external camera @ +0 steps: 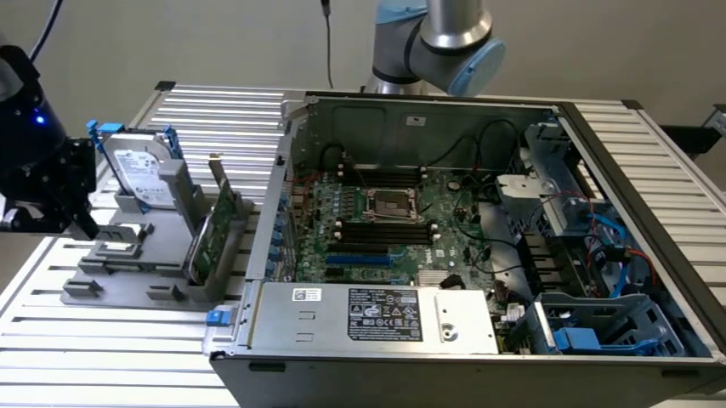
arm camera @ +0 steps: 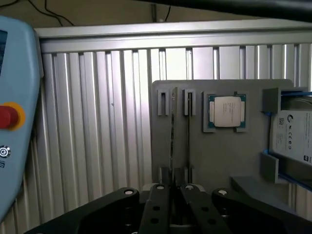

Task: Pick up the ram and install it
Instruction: 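Pick up the ram and move it above insertion slot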

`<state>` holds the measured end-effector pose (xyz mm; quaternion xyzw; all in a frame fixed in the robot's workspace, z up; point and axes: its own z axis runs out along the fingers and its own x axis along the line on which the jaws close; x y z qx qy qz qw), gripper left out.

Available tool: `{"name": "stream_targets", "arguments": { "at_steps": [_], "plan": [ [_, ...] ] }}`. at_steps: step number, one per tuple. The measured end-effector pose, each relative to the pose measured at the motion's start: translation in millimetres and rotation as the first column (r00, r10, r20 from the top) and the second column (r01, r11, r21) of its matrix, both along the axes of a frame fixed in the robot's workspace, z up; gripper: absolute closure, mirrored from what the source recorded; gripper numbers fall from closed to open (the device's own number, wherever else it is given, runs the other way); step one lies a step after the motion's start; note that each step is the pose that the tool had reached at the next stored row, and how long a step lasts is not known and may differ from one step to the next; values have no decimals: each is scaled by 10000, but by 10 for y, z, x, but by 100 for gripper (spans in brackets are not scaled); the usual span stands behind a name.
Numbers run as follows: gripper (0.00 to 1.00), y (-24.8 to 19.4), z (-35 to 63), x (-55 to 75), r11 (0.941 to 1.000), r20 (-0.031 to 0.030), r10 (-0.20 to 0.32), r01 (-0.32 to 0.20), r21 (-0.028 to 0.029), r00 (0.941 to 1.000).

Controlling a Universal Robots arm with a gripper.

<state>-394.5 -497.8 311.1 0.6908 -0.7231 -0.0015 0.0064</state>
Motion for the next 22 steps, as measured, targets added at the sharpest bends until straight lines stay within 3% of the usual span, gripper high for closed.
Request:
{"name": "stream_targets", "arguments": {
  "at_steps": [9, 22],
  "plan": [
    [85, 34, 392, 28, 9996, 0, 288, -288, -4, 9996],
    [85, 119, 592, 154, 9995, -2, 323, -323, -56, 9995]
  ]
}}
